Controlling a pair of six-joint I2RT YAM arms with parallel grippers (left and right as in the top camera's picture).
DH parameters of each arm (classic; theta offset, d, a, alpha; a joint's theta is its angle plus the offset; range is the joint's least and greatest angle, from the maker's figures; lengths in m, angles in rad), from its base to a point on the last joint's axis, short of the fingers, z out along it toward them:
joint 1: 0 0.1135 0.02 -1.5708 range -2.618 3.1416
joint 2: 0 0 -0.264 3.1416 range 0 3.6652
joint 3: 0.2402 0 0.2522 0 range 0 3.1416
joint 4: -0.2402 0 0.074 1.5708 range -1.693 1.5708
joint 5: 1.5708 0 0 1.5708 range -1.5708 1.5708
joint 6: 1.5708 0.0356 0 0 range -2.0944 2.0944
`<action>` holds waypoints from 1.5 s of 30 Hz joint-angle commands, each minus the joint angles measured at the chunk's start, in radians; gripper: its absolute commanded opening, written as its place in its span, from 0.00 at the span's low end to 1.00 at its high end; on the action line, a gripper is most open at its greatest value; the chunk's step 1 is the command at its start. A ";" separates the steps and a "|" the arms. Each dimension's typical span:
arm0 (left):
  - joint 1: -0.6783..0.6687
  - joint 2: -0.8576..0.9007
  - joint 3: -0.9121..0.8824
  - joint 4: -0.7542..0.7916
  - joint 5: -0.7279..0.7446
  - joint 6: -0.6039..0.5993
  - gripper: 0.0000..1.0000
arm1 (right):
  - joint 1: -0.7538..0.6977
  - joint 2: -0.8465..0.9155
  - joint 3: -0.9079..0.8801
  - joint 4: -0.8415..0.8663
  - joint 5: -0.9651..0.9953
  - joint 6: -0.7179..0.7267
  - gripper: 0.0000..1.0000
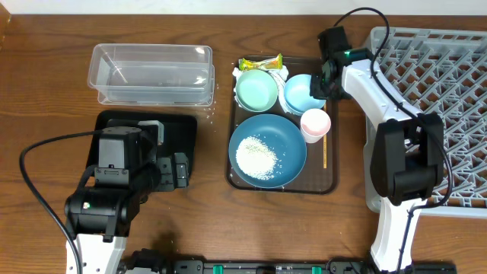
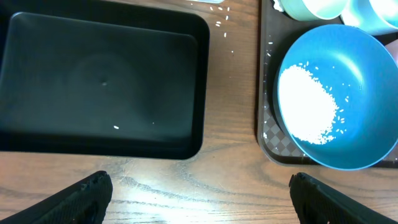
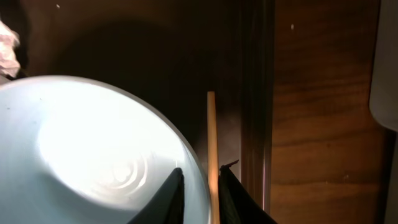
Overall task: Sort waste into correct bins and load items into the dishwasher rack
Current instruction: 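Grasp the light-blue bowl rim with the right gripper and lift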
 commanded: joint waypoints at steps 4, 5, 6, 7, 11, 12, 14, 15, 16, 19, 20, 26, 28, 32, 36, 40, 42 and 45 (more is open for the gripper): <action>-0.002 -0.001 0.011 0.002 0.002 -0.010 0.94 | 0.020 0.017 -0.005 -0.002 0.010 0.014 0.15; -0.002 -0.001 0.011 0.001 0.002 -0.010 0.94 | 0.020 0.017 -0.005 -0.002 0.010 0.014 0.14; -0.002 -0.001 0.011 0.002 0.002 -0.010 0.94 | 0.020 0.017 -0.005 -0.002 0.010 0.014 0.13; -0.002 -0.001 0.011 0.001 0.002 -0.010 0.94 | 0.020 0.017 -0.005 -0.002 0.010 0.014 0.12; -0.002 -0.001 0.011 0.002 0.002 -0.010 0.94 | 0.020 0.017 -0.006 -0.010 0.010 0.014 0.10; -0.002 -0.001 0.011 0.001 0.002 -0.010 0.94 | 0.020 0.017 -0.006 -0.013 0.010 0.014 0.09; -0.002 -0.001 0.011 0.002 0.002 -0.010 0.94 | 0.021 0.019 -0.007 -0.015 0.010 0.014 0.08; -0.002 -0.001 0.011 0.002 0.002 -0.010 0.94 | 0.021 0.020 -0.007 -0.016 0.010 0.014 0.08; -0.002 -0.001 0.011 0.002 0.002 -0.010 0.94 | 0.021 0.023 -0.007 -0.017 0.010 0.014 0.08; -0.002 -0.001 0.011 0.002 0.002 -0.010 0.94 | 0.021 0.027 -0.007 -0.017 -0.006 0.013 0.07; -0.002 -0.001 0.011 0.001 0.002 -0.010 0.94 | 0.021 0.027 -0.007 -0.016 -0.009 0.014 0.06; -0.002 -0.001 0.011 0.001 0.002 -0.010 0.94 | 0.021 0.027 -0.007 -0.010 -0.009 0.013 0.01; -0.002 -0.001 0.011 0.002 0.002 -0.010 0.94 | 0.021 0.027 -0.007 -0.009 -0.009 0.014 0.01; -0.002 -0.001 0.011 0.001 0.002 -0.010 0.94 | 0.021 0.026 -0.006 0.000 -0.013 0.014 0.01; -0.002 -0.001 0.011 0.002 0.002 -0.010 0.94 | 0.012 -0.019 0.000 0.014 -0.013 0.014 0.01; -0.002 -0.001 0.011 0.002 0.001 -0.009 0.94 | -0.011 -0.123 0.026 0.026 -0.004 0.001 0.01; -0.002 -0.001 0.011 0.002 0.001 -0.010 0.94 | -0.025 -0.184 0.031 0.041 -0.005 -0.037 0.01; -0.002 -0.001 0.011 0.003 0.001 -0.009 0.94 | -0.043 -0.291 0.031 0.071 -0.003 -0.121 0.01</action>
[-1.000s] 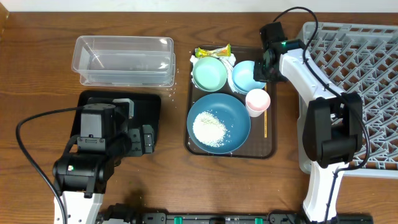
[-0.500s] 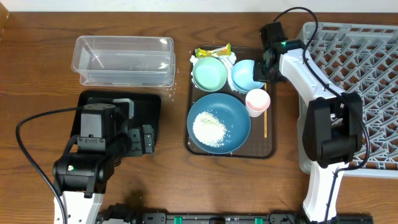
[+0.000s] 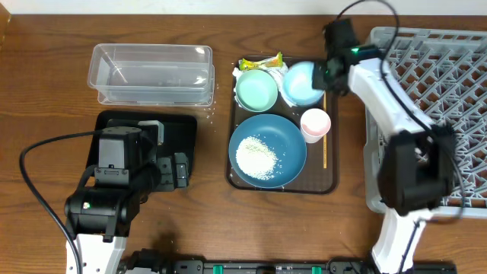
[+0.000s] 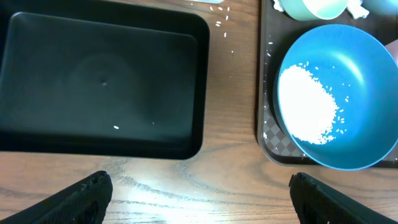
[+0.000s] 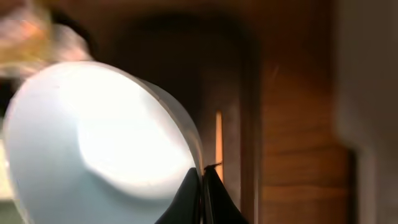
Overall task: Sort waste into correct bins and load items into the dishwasher rack
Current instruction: 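Grasp the light-blue bowl rim with the right gripper and lift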
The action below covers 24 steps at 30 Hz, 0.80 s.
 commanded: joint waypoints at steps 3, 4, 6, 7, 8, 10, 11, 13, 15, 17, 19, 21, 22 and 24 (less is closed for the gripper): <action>-0.002 -0.001 0.011 0.006 0.001 -0.009 0.94 | -0.050 -0.236 0.031 0.021 0.088 -0.138 0.01; -0.002 -0.001 0.011 0.008 0.001 -0.009 0.94 | -0.056 -0.264 0.031 0.019 0.133 -0.150 0.01; -0.002 -0.001 0.011 0.011 0.001 -0.009 0.94 | -0.071 -0.320 0.031 0.013 0.246 -0.180 0.01; -0.002 -0.001 0.011 0.012 0.001 -0.009 0.94 | -0.077 -0.336 0.031 0.011 0.288 -0.191 0.01; -0.002 -0.001 0.011 0.013 0.001 -0.009 0.94 | -0.086 -0.359 0.031 0.009 0.364 -0.203 0.01; -0.002 -0.001 0.011 0.017 0.001 -0.009 0.94 | -0.105 -0.390 0.031 0.006 0.511 -0.204 0.01; -0.002 -0.001 0.011 0.019 0.001 -0.009 0.94 | -0.115 -0.400 0.031 0.004 0.588 -0.204 0.01; -0.002 -0.001 0.011 0.023 0.001 -0.009 0.94 | -0.135 -0.408 0.031 0.001 0.731 -0.204 0.01; -0.002 -0.001 0.011 0.025 0.001 -0.009 0.94 | -0.161 -0.406 0.031 -0.010 0.864 -0.204 0.01; -0.002 -0.001 0.011 0.025 0.001 -0.009 0.94 | -0.191 -0.396 0.030 -0.030 0.941 -0.204 0.01; -0.002 -0.001 0.011 0.025 0.001 -0.009 0.94 | -0.222 -0.381 0.029 -0.058 0.983 -0.204 0.01; -0.002 -0.001 0.011 0.025 0.001 -0.009 0.94 | -0.255 -0.360 0.029 -0.087 1.021 -0.196 0.01; -0.002 -0.001 0.011 0.025 0.001 -0.009 0.94 | -0.273 -0.345 0.029 -0.101 1.050 -0.181 0.01; -0.002 -0.001 0.011 0.024 0.001 -0.009 0.94 | -0.315 -0.308 0.029 -0.132 1.102 -0.158 0.01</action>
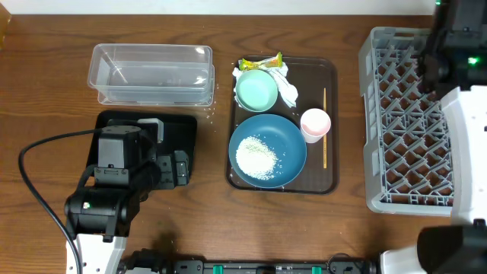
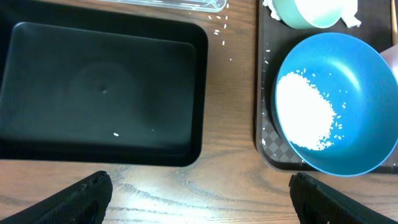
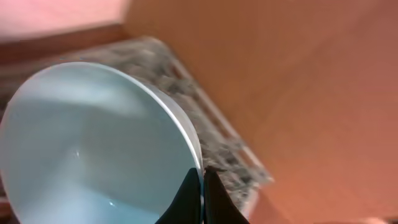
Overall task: Sort waste into correct bins and load items into the dishwasher rack
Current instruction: 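Grasp the light-blue bowl rim with the right gripper and lift, then carry the light-blue bowl right over the grey dish rack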
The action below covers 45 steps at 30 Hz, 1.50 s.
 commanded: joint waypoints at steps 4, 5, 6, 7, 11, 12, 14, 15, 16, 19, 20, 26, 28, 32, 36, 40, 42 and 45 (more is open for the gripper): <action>-0.002 -0.001 0.011 0.000 0.001 -0.009 0.94 | -0.116 0.127 0.003 -0.084 0.177 0.097 0.01; -0.002 -0.001 0.011 0.000 0.001 -0.010 0.94 | -0.130 0.145 0.003 -0.101 0.177 0.123 0.01; -0.002 -0.001 0.011 0.000 0.001 -0.010 0.94 | -0.140 0.160 0.003 -0.108 0.177 0.129 0.01; -0.002 -0.001 0.011 0.000 0.002 -0.009 0.94 | -0.152 0.178 0.003 -0.109 0.177 0.128 0.01; -0.002 -0.001 0.011 -0.001 0.001 -0.009 0.94 | -0.184 0.235 0.003 -0.108 0.122 0.127 0.01; -0.002 -0.001 0.011 -0.001 0.002 -0.009 0.94 | -0.192 0.249 0.003 -0.107 0.103 0.127 0.01; -0.002 -0.001 0.011 -0.001 0.001 -0.009 0.94 | -0.199 0.272 0.003 -0.095 0.048 0.124 0.01; -0.002 -0.001 0.011 0.000 0.001 -0.010 0.94 | -0.200 0.282 0.003 -0.088 0.011 0.110 0.01; -0.002 -0.001 0.011 0.000 0.001 -0.009 0.94 | -0.201 0.294 0.003 -0.076 -0.036 0.087 0.01; -0.002 -0.001 0.011 -0.001 0.001 -0.010 0.94 | -0.199 0.323 0.003 -0.061 -0.134 0.052 0.01; -0.002 -0.001 0.011 -0.001 0.001 -0.010 0.94 | -0.198 0.329 0.003 -0.061 -0.155 0.052 0.01; -0.002 -0.001 0.011 0.001 0.001 -0.009 0.94 | -0.191 0.330 0.003 -0.062 -0.267 0.052 0.01; -0.002 -0.001 0.011 0.004 0.001 -0.010 0.94 | -0.186 0.330 0.003 -0.068 -0.291 0.052 0.01; -0.002 -0.001 0.011 0.011 0.002 -0.009 0.94 | -0.178 0.330 0.003 -0.080 -0.303 0.052 0.01; -0.002 -0.001 0.011 0.012 0.002 -0.010 0.94 | -0.178 0.330 0.003 -0.059 -0.302 0.052 0.02; -0.002 -0.001 0.011 0.012 0.001 -0.010 0.94 | -0.177 0.328 0.003 -0.034 -0.299 0.051 0.06; -0.002 -0.001 0.011 0.011 0.001 -0.009 0.94 | -0.177 0.327 0.003 -0.021 -0.265 0.051 0.02; -0.002 -0.001 0.011 0.011 0.002 -0.010 0.94 | -0.175 0.327 0.003 0.024 -0.172 0.051 0.01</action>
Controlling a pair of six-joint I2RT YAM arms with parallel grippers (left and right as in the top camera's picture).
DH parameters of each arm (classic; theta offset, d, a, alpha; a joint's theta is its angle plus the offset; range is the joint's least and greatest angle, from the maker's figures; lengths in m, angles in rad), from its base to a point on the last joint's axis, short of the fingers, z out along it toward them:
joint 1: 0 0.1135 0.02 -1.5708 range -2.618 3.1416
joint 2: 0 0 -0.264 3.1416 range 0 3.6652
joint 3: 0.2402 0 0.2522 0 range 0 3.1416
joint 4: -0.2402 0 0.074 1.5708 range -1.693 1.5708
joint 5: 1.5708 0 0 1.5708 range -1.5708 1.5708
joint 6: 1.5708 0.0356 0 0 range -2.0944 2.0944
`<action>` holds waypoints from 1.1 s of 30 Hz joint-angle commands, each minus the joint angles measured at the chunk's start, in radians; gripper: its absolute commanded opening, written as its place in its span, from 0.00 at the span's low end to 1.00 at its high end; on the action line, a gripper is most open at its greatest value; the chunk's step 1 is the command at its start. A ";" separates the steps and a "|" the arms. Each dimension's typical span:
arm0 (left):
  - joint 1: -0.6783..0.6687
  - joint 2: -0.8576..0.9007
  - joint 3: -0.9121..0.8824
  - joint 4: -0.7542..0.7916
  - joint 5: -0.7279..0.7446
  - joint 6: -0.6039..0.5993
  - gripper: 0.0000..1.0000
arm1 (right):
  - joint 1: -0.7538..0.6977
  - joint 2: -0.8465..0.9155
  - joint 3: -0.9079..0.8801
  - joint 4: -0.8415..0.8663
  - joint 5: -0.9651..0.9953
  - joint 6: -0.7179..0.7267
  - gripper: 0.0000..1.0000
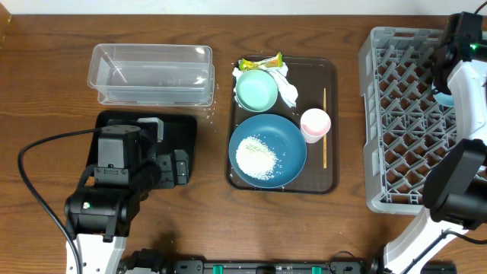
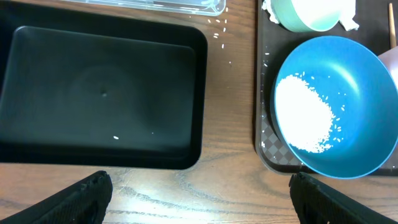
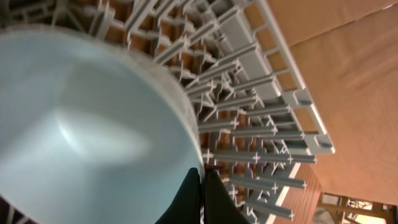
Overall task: Sort waste into correct bins and load items into the dishwasher rack
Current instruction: 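Carry the light-blue bowl right over the grey dish rack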
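My right gripper (image 3: 202, 194) is shut on the rim of the light blue bowl (image 3: 87, 124), which is held tilted, low among the tines of the grey dishwasher rack (image 1: 407, 114). In the overhead view only a sliver of the light blue bowl (image 1: 444, 97) shows beside the right arm. My left gripper (image 2: 202, 196) hangs open and empty over the wood between the black bin (image 2: 102, 93) and the brown tray (image 1: 331, 183). On the tray are a blue bowl of rice (image 1: 268, 150), a green bowl (image 1: 256, 90), a pink cup (image 1: 315, 122), a chopstick (image 1: 325, 129), a crumpled napkin (image 1: 288, 87) and a yellow wrapper (image 1: 261, 62).
A clear plastic bin (image 1: 152, 74) stands at the back left, behind the black bin. A few rice grains (image 2: 219, 31) lie on the wood between the bins and the tray. The rack fills the table's right side up to its edge.
My right gripper has come down with the light blue bowl from above the rack's far end to among the tines on its right side. The left wrist view has shifted slightly.
At first my right gripper's fingers straddled the rim of the light blue bowl on the tray. Then it was shut on the rim with the bowl tipped up. Later the bowl was gone from the tray and held high over the rack, and now it sits low in the rack.
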 commanded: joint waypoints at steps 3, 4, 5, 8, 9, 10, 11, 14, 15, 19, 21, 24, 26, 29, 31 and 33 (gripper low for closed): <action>-0.002 -0.001 0.011 0.001 0.001 -0.009 0.94 | 0.015 -0.002 0.001 0.080 0.188 -0.011 0.01; -0.002 -0.001 0.011 0.001 0.002 -0.009 0.94 | 0.016 -0.002 0.001 0.105 0.237 -0.023 0.01; -0.002 -0.001 0.011 0.001 0.001 -0.010 0.94 | 0.017 -0.002 0.001 0.134 0.292 -0.040 0.01; -0.002 -0.001 0.011 0.001 0.001 -0.010 0.94 | 0.017 -0.002 0.001 0.195 0.434 -0.046 0.01; -0.002 -0.001 0.011 0.001 0.001 -0.010 0.94 | 0.017 -0.002 0.001 0.214 0.465 -0.046 0.01; -0.002 -0.001 0.011 0.001 0.002 -0.009 0.94 | 0.016 -0.002 0.001 0.232 0.486 -0.046 0.01; -0.002 -0.001 0.011 0.001 0.001 -0.009 0.94 | 0.016 -0.002 0.001 0.246 0.497 -0.046 0.01; -0.002 -0.001 0.011 0.001 0.001 -0.010 0.94 | 0.017 0.001 0.001 0.276 0.499 -0.045 0.01; -0.002 -0.001 0.011 0.001 0.002 -0.010 0.94 | 0.017 0.003 0.001 0.285 0.499 -0.045 0.01; -0.002 -0.001 0.011 0.001 0.002 -0.010 0.94 | 0.019 0.021 0.001 0.301 0.497 -0.032 0.01; -0.002 -0.001 0.011 0.000 0.002 -0.010 0.94 | 0.019 0.036 0.000 0.300 0.496 -0.014 0.01; -0.002 -0.001 0.011 0.000 0.002 -0.010 0.94 | 0.020 0.059 0.000 0.306 0.479 0.007 0.01; -0.002 -0.001 0.011 0.000 0.002 -0.010 0.94 | 0.020 0.074 0.000 0.306 0.455 0.012 0.01; -0.002 -0.001 0.011 0.000 0.002 -0.010 0.94 | 0.020 0.095 -0.001 0.305 0.424 0.012 0.01; -0.002 -0.001 0.011 0.000 0.002 -0.010 0.94 | 0.021 0.108 -0.001 0.305 0.423 0.012 0.01; -0.002 -0.001 0.011 0.000 0.002 -0.010 0.94 | 0.021 0.121 -0.001 0.303 0.409 0.015 0.01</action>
